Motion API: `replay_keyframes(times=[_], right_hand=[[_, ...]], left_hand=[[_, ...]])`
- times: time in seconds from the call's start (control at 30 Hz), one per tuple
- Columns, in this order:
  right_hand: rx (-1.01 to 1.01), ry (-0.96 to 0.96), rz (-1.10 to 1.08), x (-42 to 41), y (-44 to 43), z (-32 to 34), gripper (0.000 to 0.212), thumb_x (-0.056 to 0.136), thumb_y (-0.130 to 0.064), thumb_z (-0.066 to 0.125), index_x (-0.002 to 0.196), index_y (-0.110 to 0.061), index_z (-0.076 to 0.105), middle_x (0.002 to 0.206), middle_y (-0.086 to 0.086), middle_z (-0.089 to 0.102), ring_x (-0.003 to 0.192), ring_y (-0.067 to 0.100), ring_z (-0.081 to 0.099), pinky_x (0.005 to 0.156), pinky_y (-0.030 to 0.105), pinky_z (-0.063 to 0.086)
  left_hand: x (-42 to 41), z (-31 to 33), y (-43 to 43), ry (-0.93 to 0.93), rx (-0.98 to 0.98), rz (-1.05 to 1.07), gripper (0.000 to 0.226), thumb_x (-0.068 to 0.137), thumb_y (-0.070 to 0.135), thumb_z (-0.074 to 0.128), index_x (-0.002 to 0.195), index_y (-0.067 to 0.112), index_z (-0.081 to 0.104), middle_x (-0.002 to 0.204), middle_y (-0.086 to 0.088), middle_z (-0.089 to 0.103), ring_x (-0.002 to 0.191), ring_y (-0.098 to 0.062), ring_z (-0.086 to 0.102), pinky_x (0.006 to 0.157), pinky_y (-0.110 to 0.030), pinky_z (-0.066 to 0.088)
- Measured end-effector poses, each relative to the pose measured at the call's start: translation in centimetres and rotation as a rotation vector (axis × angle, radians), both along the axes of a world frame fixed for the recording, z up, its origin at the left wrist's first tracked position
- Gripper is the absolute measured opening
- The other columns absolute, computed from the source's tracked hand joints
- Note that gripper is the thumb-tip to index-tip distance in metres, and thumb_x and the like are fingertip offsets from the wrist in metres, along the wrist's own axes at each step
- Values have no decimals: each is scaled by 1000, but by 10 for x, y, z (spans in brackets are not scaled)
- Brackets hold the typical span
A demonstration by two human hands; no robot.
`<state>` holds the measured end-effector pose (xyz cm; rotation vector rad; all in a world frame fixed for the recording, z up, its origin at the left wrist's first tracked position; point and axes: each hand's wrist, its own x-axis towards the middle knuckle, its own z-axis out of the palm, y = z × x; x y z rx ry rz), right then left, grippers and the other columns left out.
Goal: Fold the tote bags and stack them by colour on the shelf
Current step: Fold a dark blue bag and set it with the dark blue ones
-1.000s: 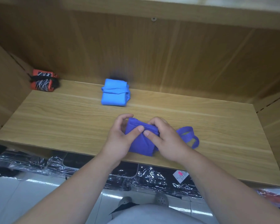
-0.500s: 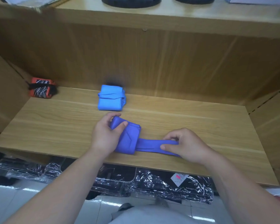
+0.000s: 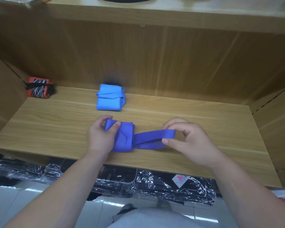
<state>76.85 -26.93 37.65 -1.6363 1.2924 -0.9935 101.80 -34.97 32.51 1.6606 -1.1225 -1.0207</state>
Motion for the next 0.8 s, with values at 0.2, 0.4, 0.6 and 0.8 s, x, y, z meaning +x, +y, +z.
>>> replay_keyframes(times=[0.2, 0.4, 0.6, 0.8], right_hand=[[232, -373, 218, 19, 12, 43, 18, 72, -24, 70, 76, -10, 59, 66, 9, 58, 59, 18, 55, 60, 26, 45], [243, 798, 344, 12, 13, 53, 90, 62, -103, 23, 85, -21, 52, 79, -8, 62, 74, 15, 61, 70, 35, 49], [280, 304, 51, -2, -6, 22, 115, 58, -108, 18, 125, -25, 62, 132, -7, 64, 125, 13, 57, 111, 37, 40], [414, -880, -32, 4, -19, 27, 117, 69, -92, 28, 147, -6, 40, 114, 24, 70, 118, 36, 65, 106, 46, 43]], left_hand=[[-19, 17, -2, 105, -24, -21, 20, 82, 26, 83, 95, 33, 69, 96, -3, 72, 81, -18, 66, 79, -39, 57], [-17, 65, -15, 533, 7, 82, 5, 91, 23, 74, 93, 25, 70, 97, -1, 77, 74, -12, 72, 71, -34, 59], [-25, 77, 4, 710, 129, -56, 4, 92, 21, 71, 91, 22, 67, 91, 2, 78, 77, -16, 73, 73, -38, 58], [-17, 39, 12, 345, 126, -151, 15, 85, 14, 79, 96, 20, 70, 89, -5, 73, 72, -18, 66, 75, -35, 55]])
